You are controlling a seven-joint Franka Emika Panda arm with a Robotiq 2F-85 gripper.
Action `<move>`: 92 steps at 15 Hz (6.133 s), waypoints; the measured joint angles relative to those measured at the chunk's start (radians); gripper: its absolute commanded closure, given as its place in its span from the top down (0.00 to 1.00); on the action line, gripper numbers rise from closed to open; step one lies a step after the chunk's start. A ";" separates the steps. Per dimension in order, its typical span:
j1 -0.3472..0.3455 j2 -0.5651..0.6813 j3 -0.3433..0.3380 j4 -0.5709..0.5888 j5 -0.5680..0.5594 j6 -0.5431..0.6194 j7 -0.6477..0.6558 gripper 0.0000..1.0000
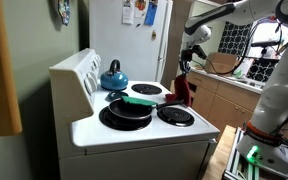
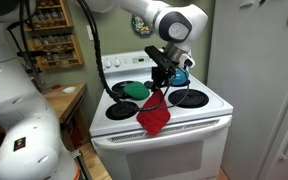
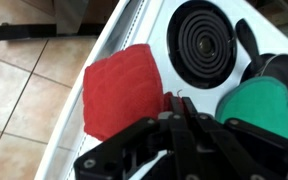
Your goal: Unfold the red towel on the stove
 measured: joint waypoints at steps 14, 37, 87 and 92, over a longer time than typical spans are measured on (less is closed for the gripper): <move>0.048 0.072 0.068 -0.076 -0.403 0.854 0.205 0.01; 0.114 0.129 0.111 -0.079 -0.245 1.081 0.176 0.94; 0.202 0.389 0.158 0.096 -0.492 0.754 0.051 0.00; 0.203 0.326 0.211 0.095 -0.369 0.649 0.055 0.01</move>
